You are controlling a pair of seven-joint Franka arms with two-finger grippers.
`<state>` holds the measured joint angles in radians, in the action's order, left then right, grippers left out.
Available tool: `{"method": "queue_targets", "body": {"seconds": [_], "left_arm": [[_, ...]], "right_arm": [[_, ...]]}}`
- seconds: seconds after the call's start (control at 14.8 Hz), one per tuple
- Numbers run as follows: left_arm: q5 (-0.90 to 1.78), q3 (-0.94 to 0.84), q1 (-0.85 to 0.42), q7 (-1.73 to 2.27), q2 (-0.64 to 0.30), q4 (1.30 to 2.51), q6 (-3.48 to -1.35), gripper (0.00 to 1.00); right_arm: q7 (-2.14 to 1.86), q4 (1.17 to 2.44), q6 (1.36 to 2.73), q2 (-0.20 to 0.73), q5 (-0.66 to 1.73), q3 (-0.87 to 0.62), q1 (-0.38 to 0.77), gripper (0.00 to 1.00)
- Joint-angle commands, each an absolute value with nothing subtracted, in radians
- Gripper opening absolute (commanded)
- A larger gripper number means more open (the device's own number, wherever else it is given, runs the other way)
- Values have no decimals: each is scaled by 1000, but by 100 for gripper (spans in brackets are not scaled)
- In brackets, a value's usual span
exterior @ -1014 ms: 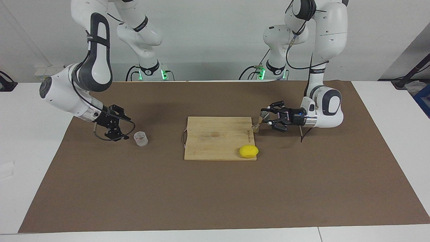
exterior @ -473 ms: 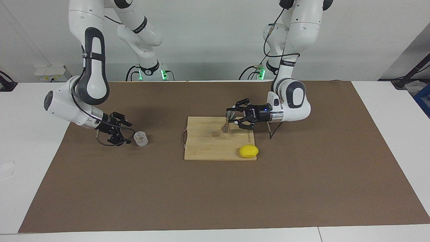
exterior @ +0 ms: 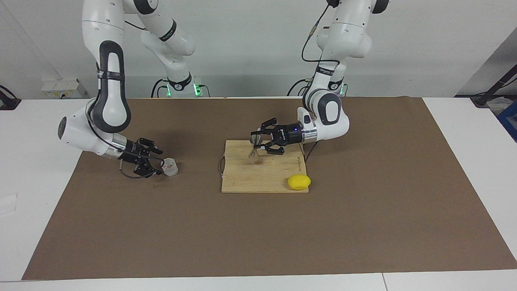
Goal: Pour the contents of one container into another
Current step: 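Carry the metal cup onto the board while the right gripper nears the glass, then lower the metal cup onto the cutting board and open the left gripper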
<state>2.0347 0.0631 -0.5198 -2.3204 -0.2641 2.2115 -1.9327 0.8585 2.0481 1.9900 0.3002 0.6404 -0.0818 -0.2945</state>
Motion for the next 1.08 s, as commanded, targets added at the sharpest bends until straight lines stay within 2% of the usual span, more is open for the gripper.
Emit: {"method": "queue_targets", "body": {"seconds": [0.0,0.41,0.54,0.68,0.81,0.95,1.01], "left_arm": [[2069,78,-540,-2388,-245,2264,-1957,34],[2103,80,-538,-2470,-247,2270,-1971,35],[2103,81,-538,-2471,-247,2270,-1971,48],[2103,81,-540,-2471,-247,2273,-1980,55],[2103,81,-540,-2471,-249,2275,-1991,54],[2103,81,-540,-2471,-250,2275,-2009,56],[2103,81,-538,-2470,-255,2275,-2014,70]], "right_arm": [[821,2074,2039,296,704,-89,-287,100],[773,2106,2075,301,756,-89,-276,100],[772,2111,2080,301,758,-90,-272,100],[752,2126,2101,301,773,-91,-272,99],[744,2138,2112,299,811,-89,-253,99],[744,2138,2111,298,813,-89,-252,90],[742,2138,2109,298,813,-89,-253,84]]}}
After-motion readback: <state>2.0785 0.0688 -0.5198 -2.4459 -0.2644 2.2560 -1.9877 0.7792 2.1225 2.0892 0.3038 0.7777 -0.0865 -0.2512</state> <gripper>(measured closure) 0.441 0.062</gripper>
